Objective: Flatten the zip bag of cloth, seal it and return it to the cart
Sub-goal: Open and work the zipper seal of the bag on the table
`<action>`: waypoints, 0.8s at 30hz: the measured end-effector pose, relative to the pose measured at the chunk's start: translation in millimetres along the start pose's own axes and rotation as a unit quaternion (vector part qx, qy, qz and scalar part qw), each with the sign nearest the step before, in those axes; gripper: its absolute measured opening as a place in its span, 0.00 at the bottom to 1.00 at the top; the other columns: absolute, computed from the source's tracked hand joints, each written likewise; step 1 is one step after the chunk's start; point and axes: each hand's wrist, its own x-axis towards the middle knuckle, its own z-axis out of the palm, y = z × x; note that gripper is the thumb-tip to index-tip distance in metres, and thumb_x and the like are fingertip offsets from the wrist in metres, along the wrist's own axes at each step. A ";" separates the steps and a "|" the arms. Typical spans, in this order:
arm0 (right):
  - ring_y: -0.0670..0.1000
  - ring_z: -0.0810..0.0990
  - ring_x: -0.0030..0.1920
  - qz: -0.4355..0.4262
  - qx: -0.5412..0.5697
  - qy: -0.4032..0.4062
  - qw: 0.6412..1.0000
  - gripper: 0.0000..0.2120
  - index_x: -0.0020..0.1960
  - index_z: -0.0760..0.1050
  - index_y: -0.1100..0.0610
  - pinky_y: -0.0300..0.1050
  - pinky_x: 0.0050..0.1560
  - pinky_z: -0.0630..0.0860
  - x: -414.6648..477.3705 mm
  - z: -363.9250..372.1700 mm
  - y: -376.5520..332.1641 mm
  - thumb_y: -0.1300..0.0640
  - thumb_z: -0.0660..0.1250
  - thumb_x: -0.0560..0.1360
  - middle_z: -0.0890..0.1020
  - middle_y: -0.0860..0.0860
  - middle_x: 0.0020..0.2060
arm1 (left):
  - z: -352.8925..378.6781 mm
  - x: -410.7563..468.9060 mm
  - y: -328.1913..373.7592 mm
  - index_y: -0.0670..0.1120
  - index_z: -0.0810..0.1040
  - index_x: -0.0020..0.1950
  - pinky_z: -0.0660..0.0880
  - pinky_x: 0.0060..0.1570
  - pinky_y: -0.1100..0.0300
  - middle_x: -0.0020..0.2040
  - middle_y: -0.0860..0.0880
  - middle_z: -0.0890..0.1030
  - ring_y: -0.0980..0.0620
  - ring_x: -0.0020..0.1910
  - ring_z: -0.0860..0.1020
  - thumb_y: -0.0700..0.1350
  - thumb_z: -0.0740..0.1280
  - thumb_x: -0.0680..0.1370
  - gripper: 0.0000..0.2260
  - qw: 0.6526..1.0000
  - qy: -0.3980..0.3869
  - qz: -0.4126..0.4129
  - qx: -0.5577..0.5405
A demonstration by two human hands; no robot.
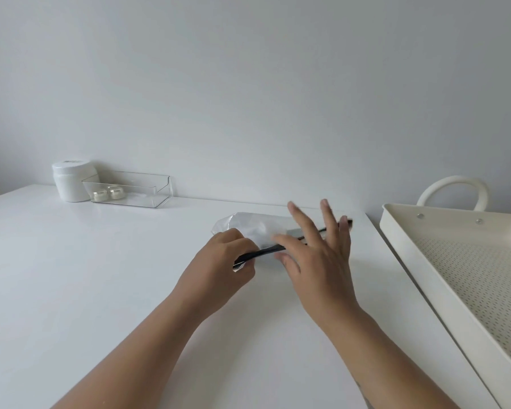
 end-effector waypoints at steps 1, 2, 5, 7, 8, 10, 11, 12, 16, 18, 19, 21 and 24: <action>0.59 0.63 0.74 0.009 0.011 -0.005 1.000 0.07 0.49 0.81 0.47 0.63 0.74 0.48 -0.8 1.8 1.8 0.55 0.73 0.73 0.78 0.45 0.65 | 0.8 0.0 -1.2 0.50 0.80 0.47 0.74 0.41 0.58 0.42 0.54 0.75 0.55 0.41 0.75 0.41 0.68 0.74 0.05 1.000 0.004 -0.002 -0.007; 0.56 0.69 0.71 0.023 0.028 -0.012 0.999 0.04 0.46 0.80 0.47 0.60 0.74 0.47 -1.7 3.4 4.1 0.56 0.72 0.73 0.82 0.43 0.57 | 1.4 -0.1 -3.1 0.51 0.80 0.47 0.75 0.43 0.59 0.44 0.55 0.75 0.56 0.43 0.75 0.42 0.69 0.74 0.05 1.000 0.008 -0.011 -0.017; 0.49 0.77 0.60 0.061 0.054 -0.023 0.996 0.07 0.45 0.80 0.46 0.55 0.73 0.48 -3.0 5.0 10.1 0.58 0.70 0.75 0.82 0.42 0.41 | 1.6 -1.8 -10.6 0.58 0.78 0.49 0.70 0.45 0.70 0.47 0.60 0.76 0.60 0.47 0.75 0.47 0.73 0.72 0.09 0.997 0.011 -0.051 -0.056; 0.47 0.78 0.52 0.086 0.074 -0.016 0.993 0.07 0.44 0.79 0.46 0.53 0.72 0.50 -3.1 4.8 12.9 0.58 0.69 0.76 0.80 0.41 0.38 | 0.1 -4.0 -14.2 0.60 0.77 0.51 0.68 0.46 0.74 0.49 0.64 0.78 0.64 0.50 0.75 0.49 0.75 0.70 0.12 0.990 0.025 -0.094 -0.102; 0.47 0.78 0.50 0.098 0.084 -0.012 0.992 0.07 0.44 0.79 0.46 0.53 0.72 0.51 -3.4 4.2 14.4 0.57 0.68 0.76 0.79 0.41 0.37 | -0.7 -4.5 -16.1 0.60 0.77 0.51 0.69 0.46 0.74 0.49 0.65 0.78 0.64 0.50 0.76 0.49 0.75 0.70 0.13 0.984 0.034 -0.117 -0.127; 0.48 0.77 0.47 0.120 0.092 -0.009 0.988 0.06 0.44 0.78 0.47 0.52 0.72 0.52 -4.2 3.2 17.0 0.57 0.66 0.77 0.78 0.40 0.35 | -1.9 -4.0 -19.2 0.60 0.79 0.49 0.73 0.43 0.68 0.48 0.61 0.81 0.60 0.45 0.78 0.49 0.74 0.71 0.10 0.973 0.038 -0.164 -0.159; 0.48 0.77 0.47 0.126 0.092 -0.009 0.988 0.06 0.45 0.78 0.47 0.52 0.72 0.52 -4.6 2.7 18.0 0.57 0.66 0.78 0.78 0.40 0.35 | -2.0 -3.4 -19.7 0.60 0.79 0.47 0.74 0.40 0.66 0.46 0.58 0.82 0.57 0.41 0.79 0.49 0.73 0.72 0.07 0.968 0.034 -0.183 -0.169; 0.49 0.77 0.47 0.129 0.092 -0.011 0.987 0.06 0.45 0.78 0.47 0.51 0.73 0.52 -4.5 1.9 18.1 0.56 0.65 0.78 0.79 0.41 0.36 | -1.4 -2.7 -19.5 0.59 0.80 0.45 0.73 0.35 0.66 0.45 0.55 0.82 0.55 0.36 0.79 0.49 0.72 0.72 0.05 0.964 0.034 -0.195 -0.178; 0.48 0.77 0.53 0.101 0.094 -0.025 0.990 0.07 0.54 0.78 0.46 0.54 0.74 0.51 -2.5 0.4 10.2 0.50 0.66 0.77 0.81 0.41 0.46 | 1.9 -0.9 -15.7 0.57 0.81 0.43 0.67 0.26 0.68 0.43 0.54 0.81 0.52 0.30 0.76 0.45 0.68 0.75 0.06 0.963 0.036 -0.191 -0.188; 0.46 0.76 0.54 0.070 0.104 -0.031 0.992 0.09 0.57 0.77 0.45 0.53 0.73 0.50 -2.3 1.9 2.6 0.48 0.65 0.77 0.81 0.40 0.48 | 2.7 -0.9 -13.4 0.59 0.81 0.43 0.67 0.26 0.68 0.42 0.55 0.81 0.54 0.29 0.74 0.45 0.68 0.75 0.08 0.965 0.031 -0.179 -0.188; 0.46 0.76 0.52 0.064 0.114 -0.026 0.991 0.08 0.55 0.77 0.46 0.51 0.72 0.51 -2.3 3.0 -0.8 0.48 0.64 0.77 0.81 0.40 0.46 | 3.4 -1.1 -13.6 0.60 0.81 0.43 0.67 0.26 0.68 0.42 0.55 0.82 0.55 0.28 0.73 0.45 0.68 0.75 0.09 0.966 0.029 -0.175 -0.186; 0.46 0.77 0.48 0.072 0.131 -0.013 0.989 0.05 0.48 0.77 0.48 0.47 0.70 0.53 -2.4 4.8 -2.7 0.50 0.63 0.78 0.79 0.41 0.40 | 5.3 -1.5 -14.2 0.58 0.81 0.43 0.66 0.26 0.68 0.42 0.54 0.82 0.55 0.27 0.72 0.46 0.68 0.76 0.07 0.968 0.024 -0.174 -0.177; 0.47 0.76 0.44 0.109 0.145 0.003 0.983 0.06 0.43 0.77 0.50 0.47 0.66 0.59 -2.6 5.0 2.5 0.52 0.65 0.78 0.79 0.43 0.36 | 8.0 -1.7 -15.7 0.49 0.81 0.43 0.64 0.25 0.66 0.43 0.51 0.81 0.54 0.26 0.67 0.52 0.68 0.76 0.07 0.971 0.008 -0.173 -0.163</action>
